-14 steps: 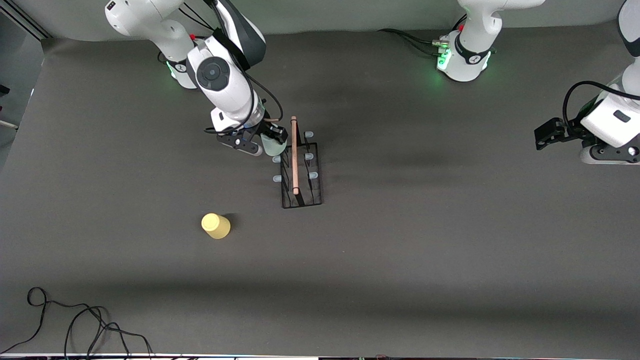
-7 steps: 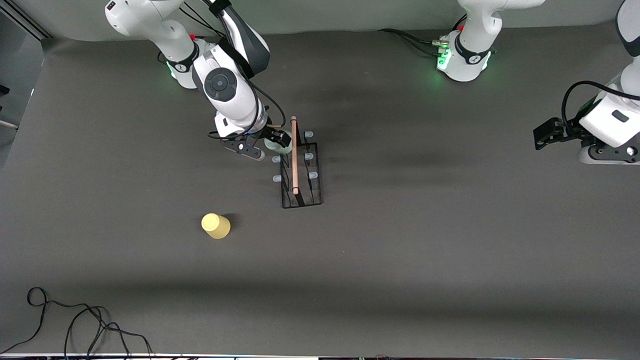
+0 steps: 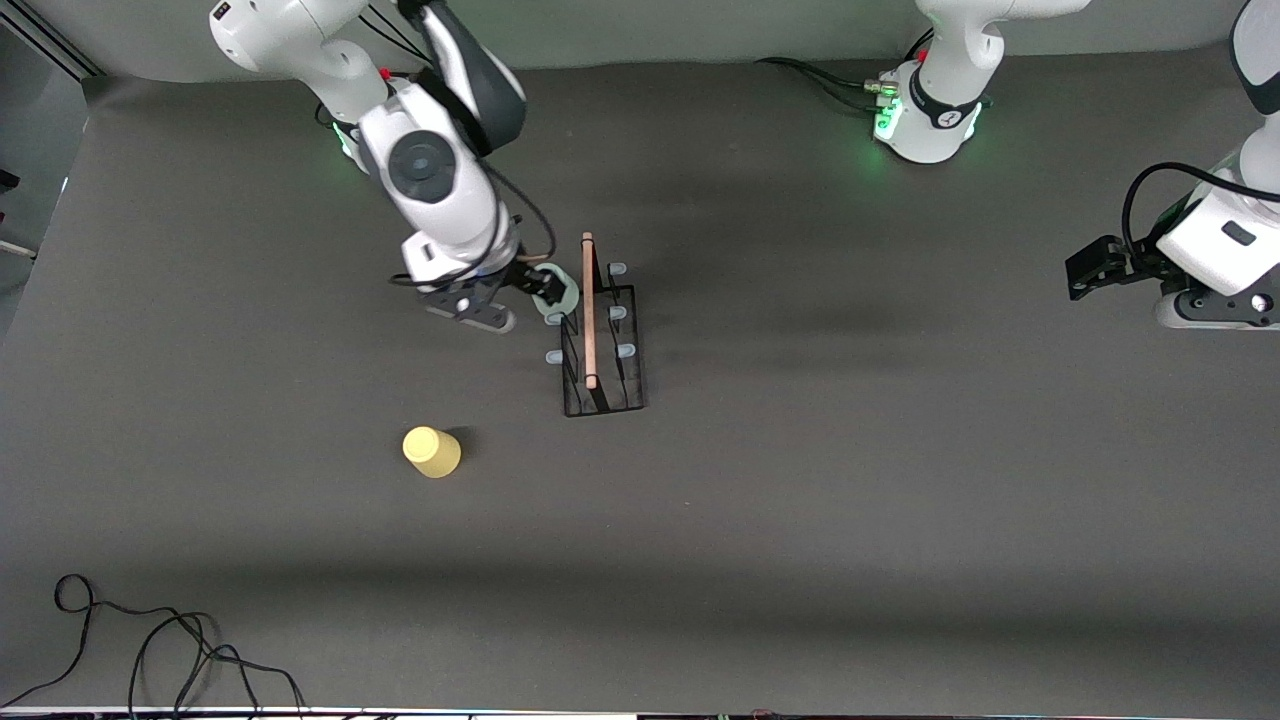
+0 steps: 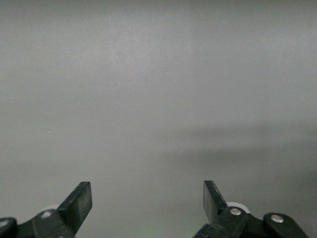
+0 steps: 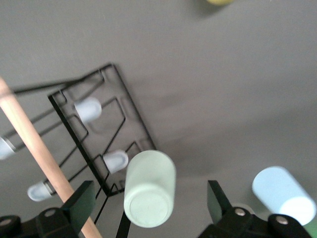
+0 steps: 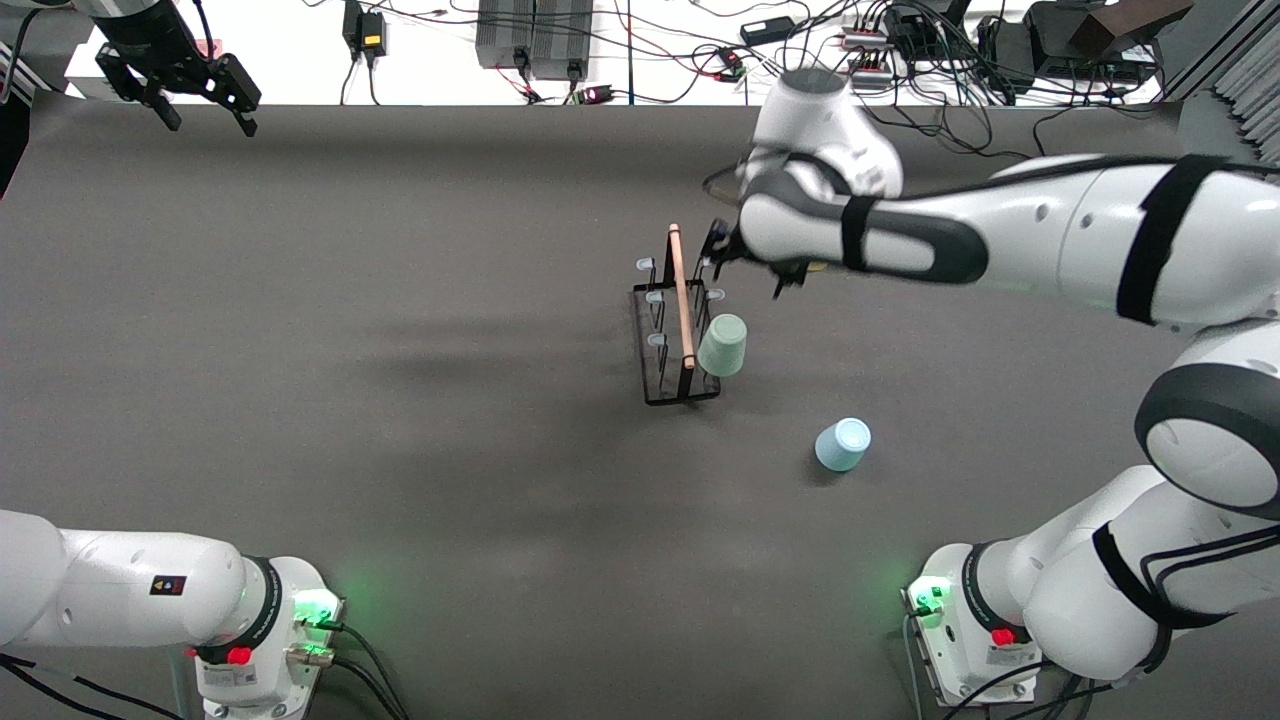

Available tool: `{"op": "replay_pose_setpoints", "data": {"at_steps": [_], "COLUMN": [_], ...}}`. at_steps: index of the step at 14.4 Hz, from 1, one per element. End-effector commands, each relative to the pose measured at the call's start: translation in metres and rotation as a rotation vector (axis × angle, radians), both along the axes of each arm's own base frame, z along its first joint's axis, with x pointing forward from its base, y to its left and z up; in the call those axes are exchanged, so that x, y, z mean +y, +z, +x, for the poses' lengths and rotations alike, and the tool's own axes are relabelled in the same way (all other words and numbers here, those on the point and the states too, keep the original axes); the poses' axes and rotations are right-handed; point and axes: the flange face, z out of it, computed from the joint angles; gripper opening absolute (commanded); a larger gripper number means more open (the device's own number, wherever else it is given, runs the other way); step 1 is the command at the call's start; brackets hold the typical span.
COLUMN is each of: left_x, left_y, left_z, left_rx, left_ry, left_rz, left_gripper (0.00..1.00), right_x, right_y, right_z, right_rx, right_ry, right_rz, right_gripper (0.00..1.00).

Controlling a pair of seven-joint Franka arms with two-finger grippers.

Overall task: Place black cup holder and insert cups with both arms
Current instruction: 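Release the green cup and move the right gripper to the yellow cup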

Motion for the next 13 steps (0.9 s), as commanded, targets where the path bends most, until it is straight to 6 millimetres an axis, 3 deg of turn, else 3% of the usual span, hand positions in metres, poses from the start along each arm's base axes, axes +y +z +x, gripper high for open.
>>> {"op": "replay_pose_setpoints", "data": {"at_steps": [1, 3, 6, 11, 13], "left_x": [-0.001, -0.001, -0.016, -0.021, -0.021], "left_y": [0.004, 0.004, 0.004, 0.003, 0.001], "left_z": [0.002, 0.002, 0.000, -0.001, -0.001], "left_rx": [0.004, 0.002, 0.007, 0.012, 0.018], "left_ry": [-0.011, -0.011, -0.019, -0.027, -0.027], "left_rz": [0.012, 0.012, 0.010, 0.011, 0.011], "left_gripper": [1.00, 1.00, 1.00, 1.00, 1.00], "right_x": [-0.049, -0.096, -0.131, -0.156, -0.163], "right_y": [0.016, 0.002, -0.028, -0.109, -0.126], "right_z": [0.042, 0.079, 0.123, 0.160, 0.164], "right_rx": [-0.026, -0.049, -0.105, -0.220, -0.239], "right_ry": [0.064, 0.089, 0.066, 0.126, 0.143], "right_rz": [0.001, -0.017, -0.057, -0.020, -0.015], "right_gripper": [1.00, 1.00, 1.00, 1.00, 1.00]}}
